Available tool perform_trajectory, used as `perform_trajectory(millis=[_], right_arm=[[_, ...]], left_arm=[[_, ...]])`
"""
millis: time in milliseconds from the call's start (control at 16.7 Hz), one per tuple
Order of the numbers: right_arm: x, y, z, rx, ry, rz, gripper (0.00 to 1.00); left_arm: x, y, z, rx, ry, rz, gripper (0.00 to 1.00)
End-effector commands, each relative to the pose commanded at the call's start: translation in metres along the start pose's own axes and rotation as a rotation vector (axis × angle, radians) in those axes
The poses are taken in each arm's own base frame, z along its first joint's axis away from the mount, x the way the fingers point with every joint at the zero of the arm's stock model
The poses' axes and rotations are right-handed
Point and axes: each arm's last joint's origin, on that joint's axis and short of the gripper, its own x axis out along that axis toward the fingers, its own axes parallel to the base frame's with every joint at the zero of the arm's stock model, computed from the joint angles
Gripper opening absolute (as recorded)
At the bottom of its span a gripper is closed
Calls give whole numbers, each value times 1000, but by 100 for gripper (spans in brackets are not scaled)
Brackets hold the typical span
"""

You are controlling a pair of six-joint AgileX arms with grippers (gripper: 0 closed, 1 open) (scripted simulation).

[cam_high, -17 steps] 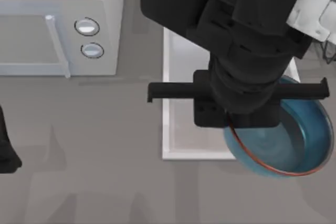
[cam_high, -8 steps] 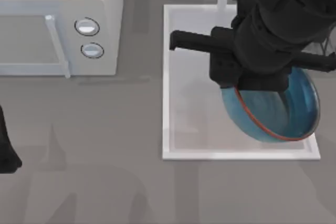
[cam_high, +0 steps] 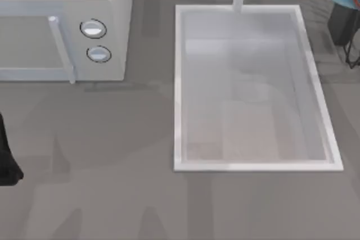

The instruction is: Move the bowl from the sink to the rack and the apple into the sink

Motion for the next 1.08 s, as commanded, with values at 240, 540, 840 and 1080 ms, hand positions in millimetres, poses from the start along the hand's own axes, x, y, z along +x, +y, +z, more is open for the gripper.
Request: perform_trajectory(millis=[240,540,840,1080], right_arm=[[-38,-72,40,-157,-349,-53,0],[-86,-141,60,-354,-618,-254,0],[-104,-161,62,-419,-685,-339,0],[-102,-163,63,-414,-679,-339,0]], left_arm=[[0,0,0,0,0,0,100],[0,0,0,0,0,0,100],[0,0,0,0,0,0,100],[0,0,0,0,0,0,100]])
